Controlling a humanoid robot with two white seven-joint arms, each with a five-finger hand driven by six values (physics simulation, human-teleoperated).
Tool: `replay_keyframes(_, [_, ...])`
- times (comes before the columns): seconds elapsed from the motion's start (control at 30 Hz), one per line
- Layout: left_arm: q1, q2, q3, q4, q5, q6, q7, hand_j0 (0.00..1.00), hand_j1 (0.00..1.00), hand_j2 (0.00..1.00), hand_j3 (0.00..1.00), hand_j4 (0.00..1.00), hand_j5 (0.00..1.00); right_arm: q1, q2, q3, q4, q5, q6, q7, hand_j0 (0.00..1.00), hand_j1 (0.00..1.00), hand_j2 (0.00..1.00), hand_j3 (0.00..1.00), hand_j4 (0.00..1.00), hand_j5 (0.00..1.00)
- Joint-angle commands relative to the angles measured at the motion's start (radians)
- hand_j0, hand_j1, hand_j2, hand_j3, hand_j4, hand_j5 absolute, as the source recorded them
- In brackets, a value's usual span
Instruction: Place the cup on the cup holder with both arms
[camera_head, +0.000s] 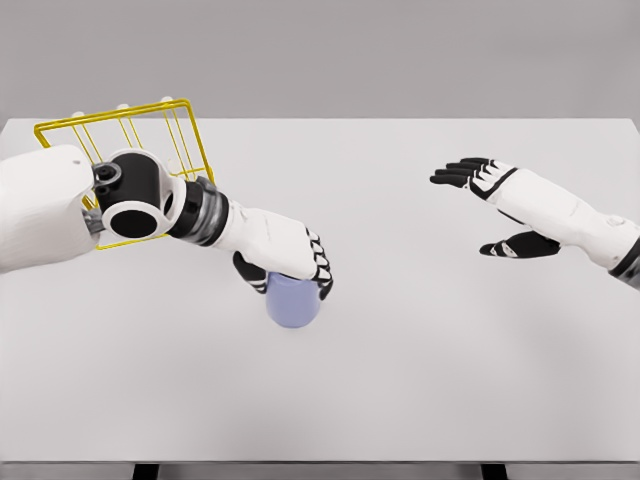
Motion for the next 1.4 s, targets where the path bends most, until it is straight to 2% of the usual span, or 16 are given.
replay_keyframes(0.0, [-0.002,0.001,-0.002,0.000,0.006,0.009,0.010,0.60,0.60,0.60,0.60,0.60,0.60,0.000,-0.001,0.000,0.000,-0.007,0.003,-0.001,1.00,1.00,1.00,1.00,1.00,1.00])
replay_keyframes(0.33, [-0.023,0.016,0.009,-0.017,0.011,0.000,0.010,0.60,0.60,0.60,0.60,0.60,0.60,0.000,-0.001,0.000,0.000,-0.007,0.003,-0.001,1.00,1.00,1.00,1.00,1.00,1.00])
replay_keyframes(0.47, [-0.046,0.063,0.013,-0.067,0.020,-0.002,0.010,0.60,0.60,0.60,0.60,0.60,0.60,0.002,-0.001,0.000,0.000,-0.007,0.003,-0.001,1.00,1.00,1.00,1.00,1.00,1.00])
replay_keyframes(0.77, [-0.081,0.120,0.025,-0.093,0.026,-0.008,0.010,0.61,0.61,0.61,0.61,0.61,0.61,0.000,-0.001,0.005,0.000,-0.007,0.003,-0.001,1.00,1.00,1.00,1.00,1.00,1.00])
replay_keyframes(0.97, [-0.083,0.157,0.102,-0.098,0.033,-0.051,0.010,0.60,0.60,0.60,0.60,0.60,0.60,0.000,-0.001,0.005,0.000,-0.007,0.003,-0.001,1.00,1.00,1.00,1.00,1.00,1.00])
replay_keyframes(1.13, [-0.083,0.169,0.141,-0.101,0.039,-0.071,0.010,0.60,0.60,0.60,0.60,0.60,0.60,0.000,-0.001,0.006,0.000,-0.007,0.003,-0.001,1.00,1.00,1.00,1.00,1.00,1.00])
replay_keyframes(1.17, [-0.083,0.175,0.167,-0.103,0.040,-0.085,0.010,0.60,0.60,0.60,0.60,0.60,0.60,0.000,0.007,0.006,0.000,-0.007,0.003,-0.001,1.00,1.00,1.00,1.00,1.00,1.00])
replay_keyframes(1.37, [-0.083,0.195,0.206,-0.103,0.060,-0.105,0.010,0.60,0.60,0.60,0.60,0.60,0.60,-0.006,0.024,0.008,0.000,0.003,0.003,-0.001,1.00,1.00,1.00,1.00,1.00,1.00])
